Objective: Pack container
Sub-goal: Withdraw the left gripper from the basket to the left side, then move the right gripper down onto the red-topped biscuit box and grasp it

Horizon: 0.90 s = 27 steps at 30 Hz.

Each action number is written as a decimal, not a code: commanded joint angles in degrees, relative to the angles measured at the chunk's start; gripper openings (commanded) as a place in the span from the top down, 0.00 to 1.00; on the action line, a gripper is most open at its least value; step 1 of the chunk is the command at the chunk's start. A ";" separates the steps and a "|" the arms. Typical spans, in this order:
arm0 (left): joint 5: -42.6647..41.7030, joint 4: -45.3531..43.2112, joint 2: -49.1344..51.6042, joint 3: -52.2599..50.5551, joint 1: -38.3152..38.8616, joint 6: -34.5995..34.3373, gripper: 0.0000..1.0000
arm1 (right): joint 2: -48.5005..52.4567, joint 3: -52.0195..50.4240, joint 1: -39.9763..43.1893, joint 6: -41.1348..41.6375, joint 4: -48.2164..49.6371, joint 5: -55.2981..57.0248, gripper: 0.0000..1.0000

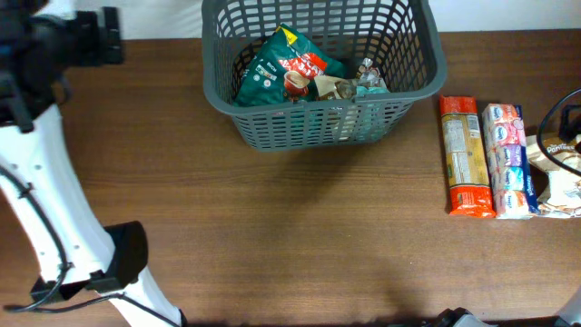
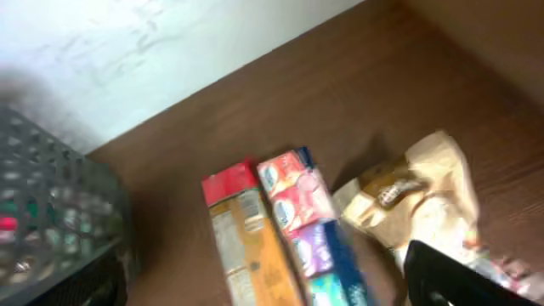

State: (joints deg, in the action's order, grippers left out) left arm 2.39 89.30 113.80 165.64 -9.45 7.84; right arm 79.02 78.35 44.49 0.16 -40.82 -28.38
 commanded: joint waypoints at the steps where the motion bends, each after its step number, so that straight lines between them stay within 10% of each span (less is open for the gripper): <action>1: -0.22 1.36 -0.09 -0.39 -3.72 -4.83 0.01 | 0.26 1.16 -0.28 3.78 -2.91 -6.34 0.01; 27: -0.20 4.66 -0.09 -0.39 -5.07 -4.83 0.01 | 23.50 1.16 -28.39 0.55 -13.88 24.59 0.01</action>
State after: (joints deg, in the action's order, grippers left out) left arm 2.39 93.86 113.80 165.58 -14.28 3.57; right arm 97.73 78.76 16.38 1.13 -53.91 -6.96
